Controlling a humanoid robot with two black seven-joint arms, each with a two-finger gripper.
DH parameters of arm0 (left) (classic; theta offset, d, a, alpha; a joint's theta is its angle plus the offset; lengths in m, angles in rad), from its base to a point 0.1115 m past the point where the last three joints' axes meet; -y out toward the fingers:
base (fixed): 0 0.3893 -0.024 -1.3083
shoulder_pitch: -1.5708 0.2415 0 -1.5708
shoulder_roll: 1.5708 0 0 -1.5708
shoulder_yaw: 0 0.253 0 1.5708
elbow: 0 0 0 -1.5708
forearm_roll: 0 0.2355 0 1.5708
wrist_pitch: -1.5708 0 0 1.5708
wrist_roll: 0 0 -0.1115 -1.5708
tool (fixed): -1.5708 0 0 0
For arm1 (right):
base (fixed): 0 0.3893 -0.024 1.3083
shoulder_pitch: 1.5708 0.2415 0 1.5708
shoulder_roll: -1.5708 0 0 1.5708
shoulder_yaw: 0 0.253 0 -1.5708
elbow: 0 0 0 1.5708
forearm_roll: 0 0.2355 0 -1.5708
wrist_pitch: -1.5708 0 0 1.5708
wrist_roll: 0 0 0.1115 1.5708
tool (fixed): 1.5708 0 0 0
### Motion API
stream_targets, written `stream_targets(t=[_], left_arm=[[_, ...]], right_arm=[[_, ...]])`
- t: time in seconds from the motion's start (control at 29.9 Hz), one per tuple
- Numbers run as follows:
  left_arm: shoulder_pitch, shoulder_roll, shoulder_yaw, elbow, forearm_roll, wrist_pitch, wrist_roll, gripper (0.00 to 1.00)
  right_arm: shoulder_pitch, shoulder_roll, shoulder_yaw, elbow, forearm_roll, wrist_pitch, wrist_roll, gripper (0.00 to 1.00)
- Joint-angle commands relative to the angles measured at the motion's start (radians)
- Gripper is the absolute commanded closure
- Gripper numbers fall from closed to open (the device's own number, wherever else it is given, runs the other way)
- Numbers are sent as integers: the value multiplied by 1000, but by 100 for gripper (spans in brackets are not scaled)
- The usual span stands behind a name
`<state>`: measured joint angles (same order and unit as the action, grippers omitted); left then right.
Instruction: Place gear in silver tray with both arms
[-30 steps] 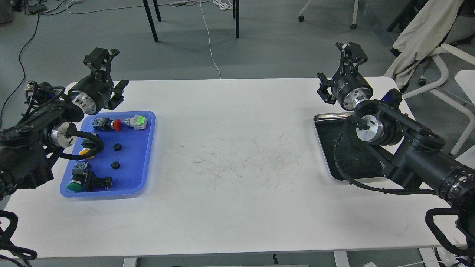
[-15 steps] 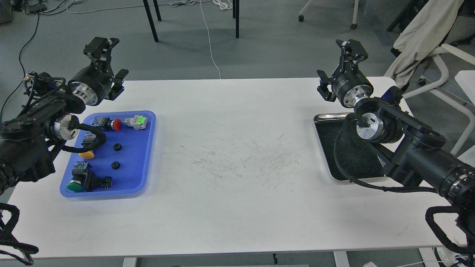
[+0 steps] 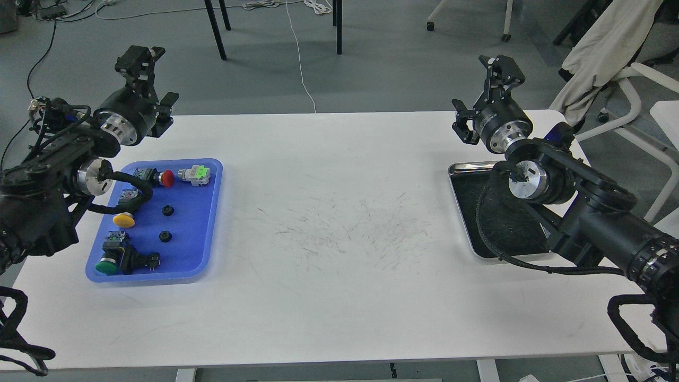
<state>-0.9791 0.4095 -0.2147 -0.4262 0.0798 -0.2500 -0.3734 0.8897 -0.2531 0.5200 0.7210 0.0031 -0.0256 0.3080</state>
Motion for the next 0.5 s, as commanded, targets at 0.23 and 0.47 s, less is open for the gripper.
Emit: stream_targets(t=[0.23,0.47], left_arm=[[3,2,3,-2,5,-2,-36,1],[-6,23,67,-8,12,-9,-27,1]], right_arm=[[0,-1,-1,2,0,0,0,2],[0,-1,-1,2,0,0,0,2]])
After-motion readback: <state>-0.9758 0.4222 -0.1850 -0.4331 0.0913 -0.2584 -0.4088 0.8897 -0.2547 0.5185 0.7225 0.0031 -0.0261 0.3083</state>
